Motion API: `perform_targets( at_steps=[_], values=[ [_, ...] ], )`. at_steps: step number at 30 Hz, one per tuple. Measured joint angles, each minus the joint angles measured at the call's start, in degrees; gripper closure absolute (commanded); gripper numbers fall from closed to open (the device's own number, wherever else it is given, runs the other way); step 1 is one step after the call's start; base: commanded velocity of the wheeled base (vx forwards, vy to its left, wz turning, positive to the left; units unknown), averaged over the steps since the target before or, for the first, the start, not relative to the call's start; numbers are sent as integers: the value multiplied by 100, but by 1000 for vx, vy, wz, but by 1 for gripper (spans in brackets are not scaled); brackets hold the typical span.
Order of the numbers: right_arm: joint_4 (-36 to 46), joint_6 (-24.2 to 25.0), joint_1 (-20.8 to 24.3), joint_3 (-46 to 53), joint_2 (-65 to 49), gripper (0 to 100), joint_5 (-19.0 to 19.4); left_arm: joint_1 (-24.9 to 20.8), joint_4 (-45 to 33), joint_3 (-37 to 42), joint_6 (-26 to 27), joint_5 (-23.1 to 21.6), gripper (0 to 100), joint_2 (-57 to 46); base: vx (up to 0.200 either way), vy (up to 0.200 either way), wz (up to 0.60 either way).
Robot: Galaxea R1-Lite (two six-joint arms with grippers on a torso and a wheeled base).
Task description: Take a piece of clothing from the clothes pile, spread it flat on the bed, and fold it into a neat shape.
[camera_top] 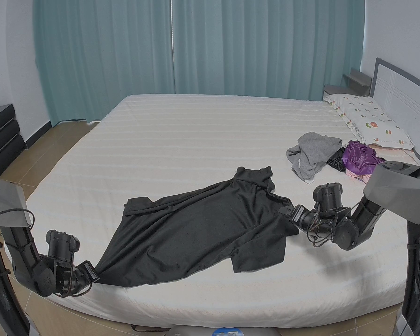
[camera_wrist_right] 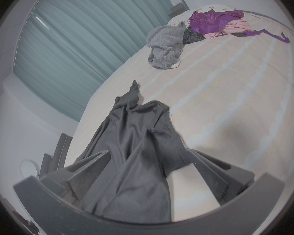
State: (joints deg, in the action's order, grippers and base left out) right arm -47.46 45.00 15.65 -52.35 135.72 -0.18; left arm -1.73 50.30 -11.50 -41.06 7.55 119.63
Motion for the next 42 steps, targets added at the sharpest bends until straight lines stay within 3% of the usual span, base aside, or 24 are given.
perform_targets(
  at_steps=[7, 16, 24, 35, 42],
  values=[
    [-906, -589, 44, 1291, -490, 0, 130, -6, 4, 37, 15, -7, 100, 7, 0, 0, 0],
    [-1145, -819, 413, 2237, -757, 0, 522, -16, 6, 95, 39, -11, 100, -6, 0, 0, 0],
    [-758, -835, 692, 2004, -466, 0, 588, -79, 6, 148, 44, -11, 100, -24, 0, 0, 0],
    [-161, -914, 766, 1343, -173, 0, 948, -140, 4, 174, 39, -11, 100, -33, 0, 0, 0],
    [345, -978, 769, 950, -85, 0, 964, -154, 4, 174, 39, -9, 100, -30, 0, 0, 0]
  ],
)
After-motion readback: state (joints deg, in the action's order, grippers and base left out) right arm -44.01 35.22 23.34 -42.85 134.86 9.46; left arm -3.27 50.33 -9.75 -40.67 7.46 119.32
